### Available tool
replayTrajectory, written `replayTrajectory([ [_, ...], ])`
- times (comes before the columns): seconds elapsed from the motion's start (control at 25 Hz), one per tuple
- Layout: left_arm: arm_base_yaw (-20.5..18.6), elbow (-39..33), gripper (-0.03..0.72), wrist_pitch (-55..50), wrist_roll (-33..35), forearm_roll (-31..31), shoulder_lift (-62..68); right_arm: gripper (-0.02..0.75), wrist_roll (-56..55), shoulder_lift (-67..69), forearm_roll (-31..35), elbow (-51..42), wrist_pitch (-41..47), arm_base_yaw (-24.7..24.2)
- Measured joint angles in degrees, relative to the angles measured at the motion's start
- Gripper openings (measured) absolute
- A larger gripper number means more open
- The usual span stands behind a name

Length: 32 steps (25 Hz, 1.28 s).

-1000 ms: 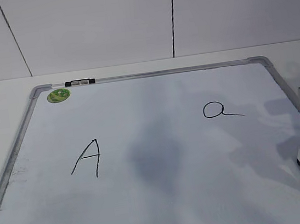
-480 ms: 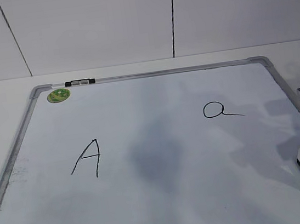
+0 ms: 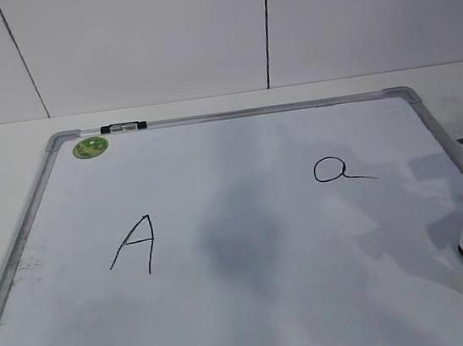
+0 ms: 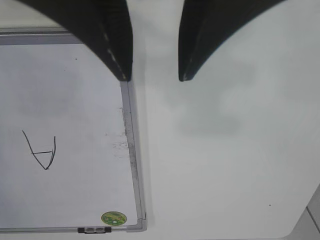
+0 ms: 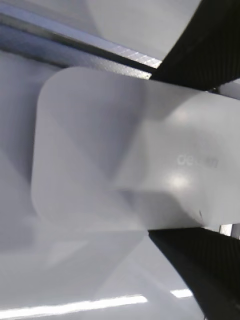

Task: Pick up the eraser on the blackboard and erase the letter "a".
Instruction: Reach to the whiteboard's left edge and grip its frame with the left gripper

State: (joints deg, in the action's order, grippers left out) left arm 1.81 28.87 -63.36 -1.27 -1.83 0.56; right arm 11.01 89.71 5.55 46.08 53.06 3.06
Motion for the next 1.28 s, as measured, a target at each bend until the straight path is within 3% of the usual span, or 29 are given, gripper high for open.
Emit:
replayTrajectory([
  [1.28,0.0,0.0,0.235,0.0,0.0,0.0,0.0,0.573,0.0,0.0,0.0,0.0,-0.8,0.0],
])
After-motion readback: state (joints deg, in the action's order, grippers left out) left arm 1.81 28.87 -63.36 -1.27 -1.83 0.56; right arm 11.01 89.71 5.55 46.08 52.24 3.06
